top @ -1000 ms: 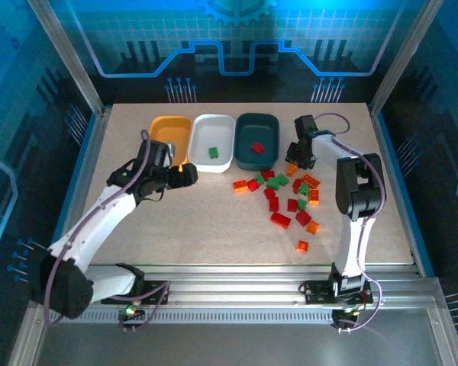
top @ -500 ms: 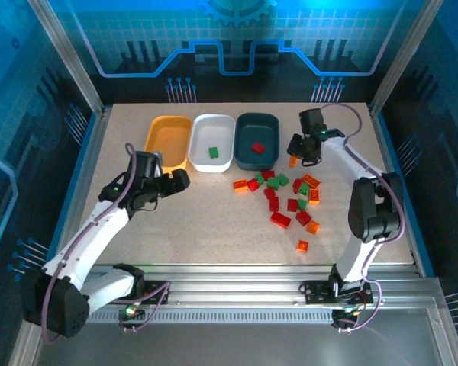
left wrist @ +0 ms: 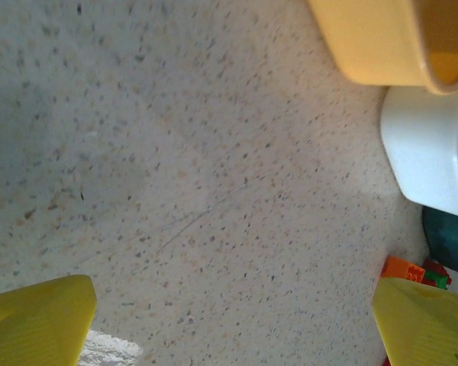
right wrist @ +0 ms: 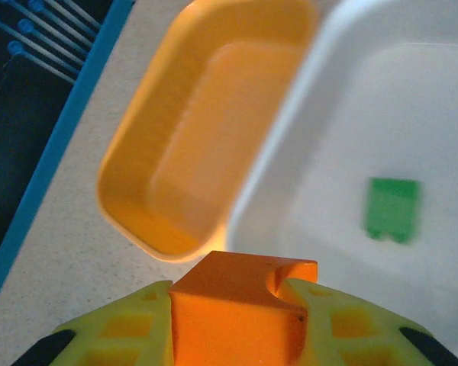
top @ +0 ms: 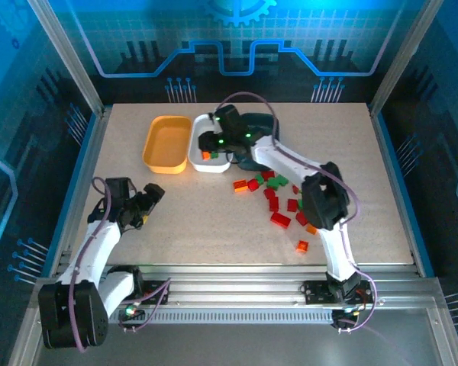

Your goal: Sort the legos into containers by color

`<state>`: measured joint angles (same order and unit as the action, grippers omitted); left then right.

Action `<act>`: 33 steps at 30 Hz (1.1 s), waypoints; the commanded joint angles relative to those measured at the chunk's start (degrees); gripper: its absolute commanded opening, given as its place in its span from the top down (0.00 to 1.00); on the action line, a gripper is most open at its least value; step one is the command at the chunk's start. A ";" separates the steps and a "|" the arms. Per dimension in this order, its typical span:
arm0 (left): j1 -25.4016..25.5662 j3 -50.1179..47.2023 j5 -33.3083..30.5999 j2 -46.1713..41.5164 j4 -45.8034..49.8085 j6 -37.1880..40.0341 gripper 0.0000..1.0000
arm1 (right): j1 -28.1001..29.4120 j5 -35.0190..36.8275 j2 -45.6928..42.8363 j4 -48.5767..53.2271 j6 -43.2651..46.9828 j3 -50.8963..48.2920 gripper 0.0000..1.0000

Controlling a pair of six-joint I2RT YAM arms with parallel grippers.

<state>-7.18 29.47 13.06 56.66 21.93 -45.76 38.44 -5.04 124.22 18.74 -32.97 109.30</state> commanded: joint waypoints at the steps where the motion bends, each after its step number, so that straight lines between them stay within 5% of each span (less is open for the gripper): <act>1: -0.73 -1.03 6.43 -0.04 -3.64 -1.97 0.06 | 1.11 -4.32 6.69 -2.72 1.51 7.68 0.75; 15: -0.74 -2.45 10.48 -1.38 -5.76 -0.61 0.08 | 2.19 -9.07 29.64 5.63 0.71 39.79 0.73; 22: -0.73 -2.01 12.18 -1.41 -6.07 -0.39 0.07 | 1.84 -8.76 30.63 6.41 0.94 41.89 0.52; 33: -0.71 -0.90 13.10 -3.60 -5.67 -1.47 0.07 | 1.61 -8.10 25.88 12.19 3.96 44.95 0.48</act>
<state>-7.35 27.83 24.10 54.46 16.43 -46.63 40.07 -12.67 153.51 26.72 -30.96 153.49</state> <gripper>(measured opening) 0.935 0.528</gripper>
